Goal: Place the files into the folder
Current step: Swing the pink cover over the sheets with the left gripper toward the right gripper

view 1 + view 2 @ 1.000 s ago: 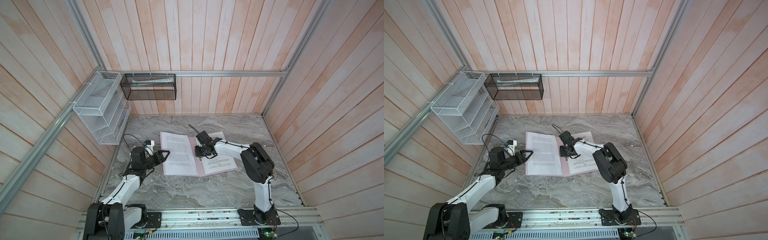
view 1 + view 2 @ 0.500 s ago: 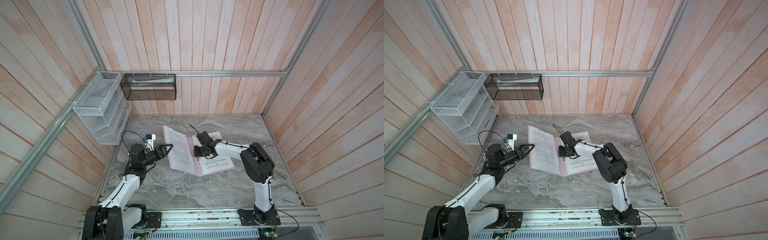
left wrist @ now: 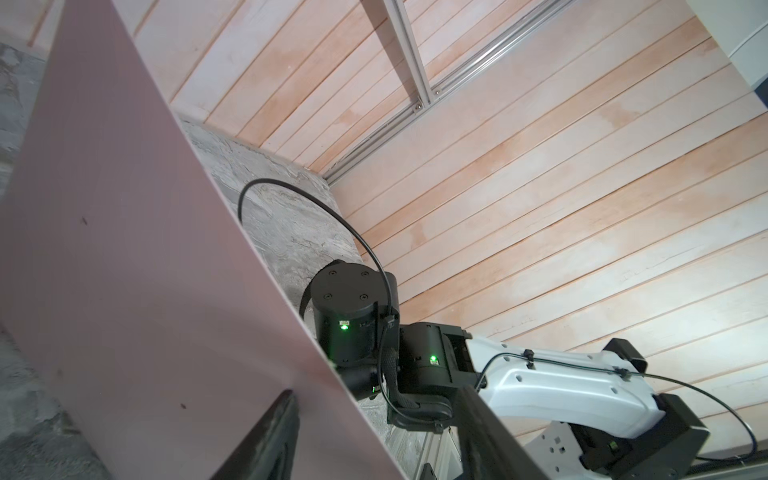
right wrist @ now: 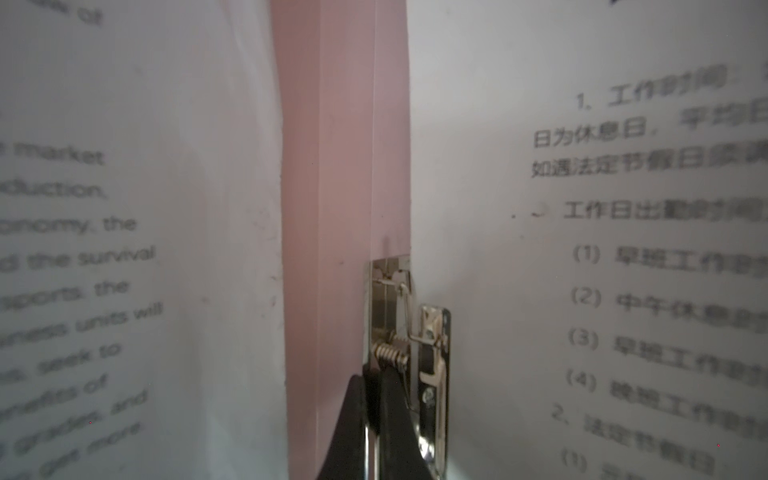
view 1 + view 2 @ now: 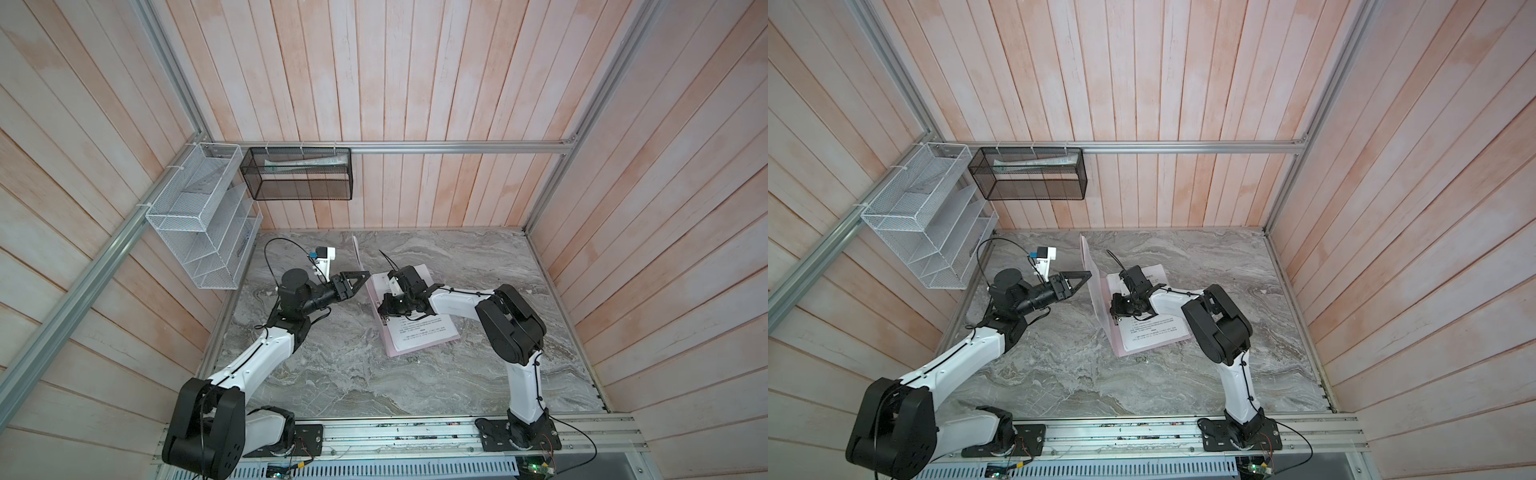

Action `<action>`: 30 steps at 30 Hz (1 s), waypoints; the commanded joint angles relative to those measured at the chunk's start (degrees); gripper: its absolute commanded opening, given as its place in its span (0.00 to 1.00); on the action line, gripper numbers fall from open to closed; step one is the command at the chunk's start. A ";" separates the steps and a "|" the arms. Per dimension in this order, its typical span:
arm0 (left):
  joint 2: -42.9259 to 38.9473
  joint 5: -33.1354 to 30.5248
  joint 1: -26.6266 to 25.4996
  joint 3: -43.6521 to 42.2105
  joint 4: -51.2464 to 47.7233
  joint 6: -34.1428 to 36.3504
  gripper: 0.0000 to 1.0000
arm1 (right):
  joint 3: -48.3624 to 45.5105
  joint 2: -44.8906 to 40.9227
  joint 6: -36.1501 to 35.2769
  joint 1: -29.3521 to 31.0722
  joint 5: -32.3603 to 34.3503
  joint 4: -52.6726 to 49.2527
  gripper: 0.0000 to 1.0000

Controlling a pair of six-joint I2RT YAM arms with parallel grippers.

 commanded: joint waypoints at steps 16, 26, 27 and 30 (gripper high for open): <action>12.34 -7.15 -11.23 3.64 3.60 2.82 0.62 | -15.59 -7.26 20.69 -4.06 -13.94 23.75 0.16; 15.75 -8.71 -13.43 4.38 3.46 3.44 0.62 | -20.46 -13.88 23.05 -8.37 -15.82 27.46 0.29; 16.23 -8.77 -13.64 4.54 3.62 3.29 0.62 | -19.64 -13.40 21.90 -8.36 -15.55 25.39 0.30; 17.24 -8.88 -14.09 5.06 4.12 3.09 0.62 | -16.47 -11.37 16.88 -8.12 -12.96 17.23 0.34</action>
